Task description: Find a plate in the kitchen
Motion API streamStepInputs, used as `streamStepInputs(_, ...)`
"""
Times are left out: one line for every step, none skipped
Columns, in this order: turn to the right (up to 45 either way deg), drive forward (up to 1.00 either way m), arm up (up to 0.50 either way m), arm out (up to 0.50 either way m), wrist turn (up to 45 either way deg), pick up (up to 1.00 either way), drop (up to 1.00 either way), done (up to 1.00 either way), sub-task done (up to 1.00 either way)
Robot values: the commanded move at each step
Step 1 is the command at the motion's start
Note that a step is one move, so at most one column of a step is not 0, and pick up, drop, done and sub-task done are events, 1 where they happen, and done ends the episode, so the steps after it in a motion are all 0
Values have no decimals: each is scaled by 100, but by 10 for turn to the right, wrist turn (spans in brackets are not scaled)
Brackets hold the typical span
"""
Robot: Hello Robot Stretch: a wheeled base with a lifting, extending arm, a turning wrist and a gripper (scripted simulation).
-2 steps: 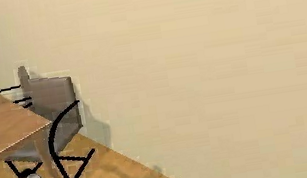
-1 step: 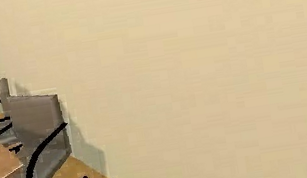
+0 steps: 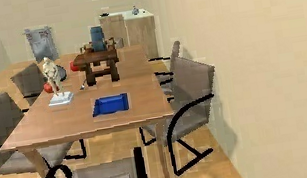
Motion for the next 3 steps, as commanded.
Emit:
streamStepInputs(-120,0,0,0,0,0,0,0,0)
streamStepInputs(0,100,0,0,0,0,0,0,0)
streamStepInputs(0,0,0,0,0,0,0,100,0)
